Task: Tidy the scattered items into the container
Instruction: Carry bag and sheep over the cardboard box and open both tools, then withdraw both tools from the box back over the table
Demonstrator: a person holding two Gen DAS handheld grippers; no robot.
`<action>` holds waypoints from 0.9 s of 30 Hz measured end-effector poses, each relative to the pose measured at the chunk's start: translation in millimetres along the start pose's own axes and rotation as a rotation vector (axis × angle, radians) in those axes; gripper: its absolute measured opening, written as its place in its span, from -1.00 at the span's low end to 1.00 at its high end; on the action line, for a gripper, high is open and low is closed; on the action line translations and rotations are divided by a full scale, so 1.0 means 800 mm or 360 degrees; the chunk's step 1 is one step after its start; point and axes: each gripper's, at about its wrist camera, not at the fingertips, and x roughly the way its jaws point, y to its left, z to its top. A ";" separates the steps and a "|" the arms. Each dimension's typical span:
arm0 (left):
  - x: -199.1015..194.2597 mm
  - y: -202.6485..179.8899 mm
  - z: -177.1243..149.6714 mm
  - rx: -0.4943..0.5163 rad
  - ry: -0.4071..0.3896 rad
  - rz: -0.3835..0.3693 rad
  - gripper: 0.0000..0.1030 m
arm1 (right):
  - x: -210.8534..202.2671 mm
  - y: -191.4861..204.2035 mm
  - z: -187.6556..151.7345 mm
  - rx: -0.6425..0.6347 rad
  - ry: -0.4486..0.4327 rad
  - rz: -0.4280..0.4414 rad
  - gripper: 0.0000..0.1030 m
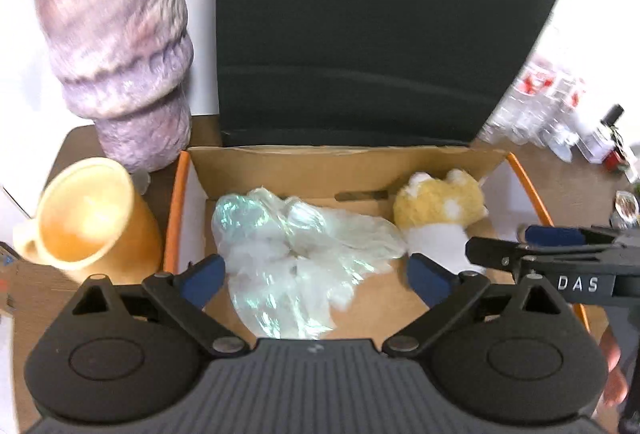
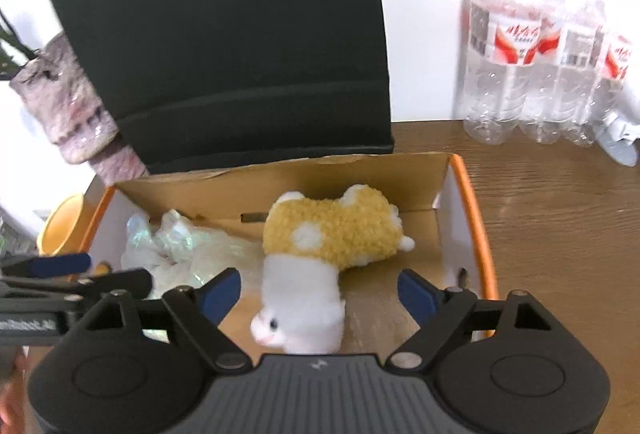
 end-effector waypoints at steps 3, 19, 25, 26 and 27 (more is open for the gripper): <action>-0.022 -0.007 -0.002 0.0019 0.0032 0.0031 0.93 | -0.026 0.002 -0.009 -0.0014 0.0049 -0.0011 0.71; -0.128 -0.062 -0.077 0.0014 0.0050 0.0061 0.99 | -0.161 -0.003 -0.097 -0.0094 0.0052 -0.0030 0.76; -0.175 -0.077 -0.101 0.0034 -0.0073 0.0059 1.00 | -0.203 0.015 -0.122 -0.0121 0.0032 0.0006 0.76; -0.180 -0.078 -0.106 0.0030 -0.0076 0.0057 1.00 | -0.209 0.018 -0.127 -0.0124 0.0029 0.0008 0.77; -0.184 -0.079 -0.111 0.0025 -0.0075 0.0053 1.00 | -0.214 0.020 -0.131 -0.0121 0.0026 0.0003 0.77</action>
